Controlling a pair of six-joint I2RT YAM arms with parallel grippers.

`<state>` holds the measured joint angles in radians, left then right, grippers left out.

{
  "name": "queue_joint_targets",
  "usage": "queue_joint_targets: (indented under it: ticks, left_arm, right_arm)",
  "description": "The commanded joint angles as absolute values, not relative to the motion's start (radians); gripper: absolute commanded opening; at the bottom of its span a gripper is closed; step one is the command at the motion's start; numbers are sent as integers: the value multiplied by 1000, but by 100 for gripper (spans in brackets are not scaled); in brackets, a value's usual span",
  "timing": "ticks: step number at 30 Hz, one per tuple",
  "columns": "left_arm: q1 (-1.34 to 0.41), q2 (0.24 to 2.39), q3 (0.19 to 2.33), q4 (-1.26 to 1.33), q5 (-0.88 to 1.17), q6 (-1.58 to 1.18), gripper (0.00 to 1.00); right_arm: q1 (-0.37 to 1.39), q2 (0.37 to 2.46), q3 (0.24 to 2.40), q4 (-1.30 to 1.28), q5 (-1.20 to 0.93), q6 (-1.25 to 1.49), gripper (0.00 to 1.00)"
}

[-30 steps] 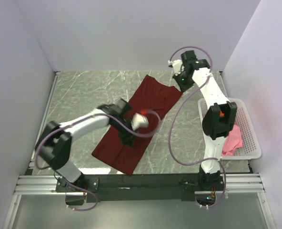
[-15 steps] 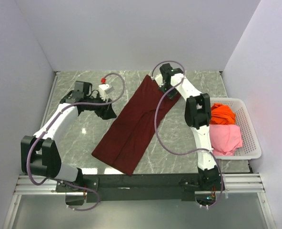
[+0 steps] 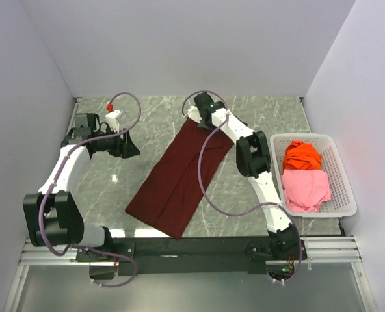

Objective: Fold and stack the t-shirts
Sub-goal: Fold the tshirt

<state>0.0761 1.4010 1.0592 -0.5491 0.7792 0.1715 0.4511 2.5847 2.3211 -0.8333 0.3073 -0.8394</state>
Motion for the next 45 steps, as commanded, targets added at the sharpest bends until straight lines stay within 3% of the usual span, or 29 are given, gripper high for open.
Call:
queue_joint_targets:
  ticks: [1, 8, 13, 16, 19, 28, 35, 45]
  left_arm:
    - [77, 1319, 1043, -543, 764, 183, 60]
    - [81, 1263, 980, -537, 756, 164, 61]
    - [78, 1220, 942, -618, 815, 435, 62]
    - [6, 1180, 878, -614, 737, 603, 65]
    - [-254, 1248, 867, -559, 548, 673, 64]
    - [-595, 1595, 1061, -520, 447, 676, 59]
    - [-787, 1825, 1158, -554, 428, 651, 55]
    - [-957, 2023, 1340, -543, 566, 534, 49]
  right_arm:
    - [462, 2605, 2359, -752, 265, -933, 8]
    - [518, 2599, 2341, -548, 166, -999, 7]
    - [535, 2559, 2361, -319, 114, -947, 8]
    - [516, 2472, 2312, -184, 101, -853, 9]
    - [488, 2357, 2243, -152, 94, -723, 12]
    - [368, 2128, 2103, -489, 20, -486, 18]
    - [246, 2132, 2140, -852, -128, -399, 12]
    - [126, 2171, 2247, -1089, -291, -348, 10]
